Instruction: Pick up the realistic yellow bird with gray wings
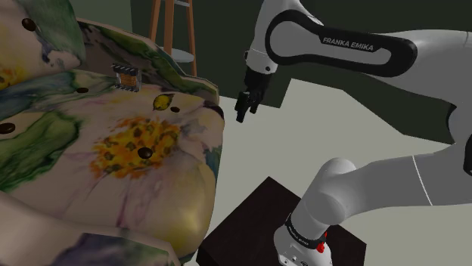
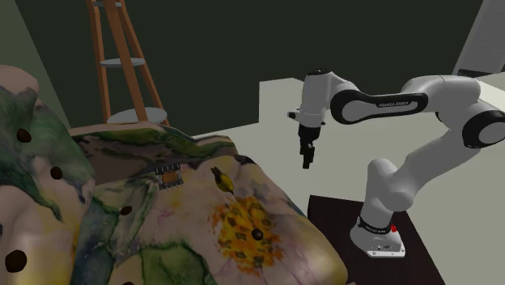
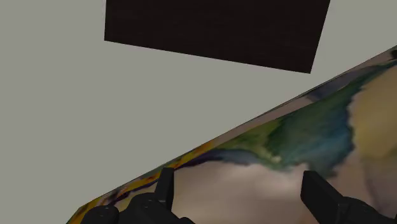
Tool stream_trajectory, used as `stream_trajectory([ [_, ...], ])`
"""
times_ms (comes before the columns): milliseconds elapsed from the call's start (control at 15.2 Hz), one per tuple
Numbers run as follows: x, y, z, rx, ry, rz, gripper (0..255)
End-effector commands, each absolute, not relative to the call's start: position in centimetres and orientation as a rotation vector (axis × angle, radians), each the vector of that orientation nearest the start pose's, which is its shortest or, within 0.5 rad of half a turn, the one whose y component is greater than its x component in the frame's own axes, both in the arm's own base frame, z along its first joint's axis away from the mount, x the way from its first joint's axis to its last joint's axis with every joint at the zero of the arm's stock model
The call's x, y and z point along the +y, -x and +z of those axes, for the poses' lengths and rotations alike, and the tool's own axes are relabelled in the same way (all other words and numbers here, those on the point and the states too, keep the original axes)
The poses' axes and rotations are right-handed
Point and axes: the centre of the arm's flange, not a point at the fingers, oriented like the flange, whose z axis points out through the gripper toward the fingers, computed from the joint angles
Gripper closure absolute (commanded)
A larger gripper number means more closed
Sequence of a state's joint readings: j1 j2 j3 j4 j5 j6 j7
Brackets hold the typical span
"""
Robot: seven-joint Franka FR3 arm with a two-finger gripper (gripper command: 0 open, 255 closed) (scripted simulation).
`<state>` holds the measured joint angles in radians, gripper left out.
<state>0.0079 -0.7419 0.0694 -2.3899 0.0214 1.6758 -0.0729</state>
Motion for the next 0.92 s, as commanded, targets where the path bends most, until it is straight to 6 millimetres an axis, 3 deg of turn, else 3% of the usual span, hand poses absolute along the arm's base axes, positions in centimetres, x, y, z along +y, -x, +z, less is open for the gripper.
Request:
stream_trajectory([
  [0, 3.3, -32.6, 56.9, -0.207, 3.16, -0.042, 0],
  [462, 7.9, -40.3, 56.4, 0.146, 3.094, 0.005, 0],
  [858, 10.5, -47.6, 56.0, 0.434, 3.007, 0.044, 0],
])
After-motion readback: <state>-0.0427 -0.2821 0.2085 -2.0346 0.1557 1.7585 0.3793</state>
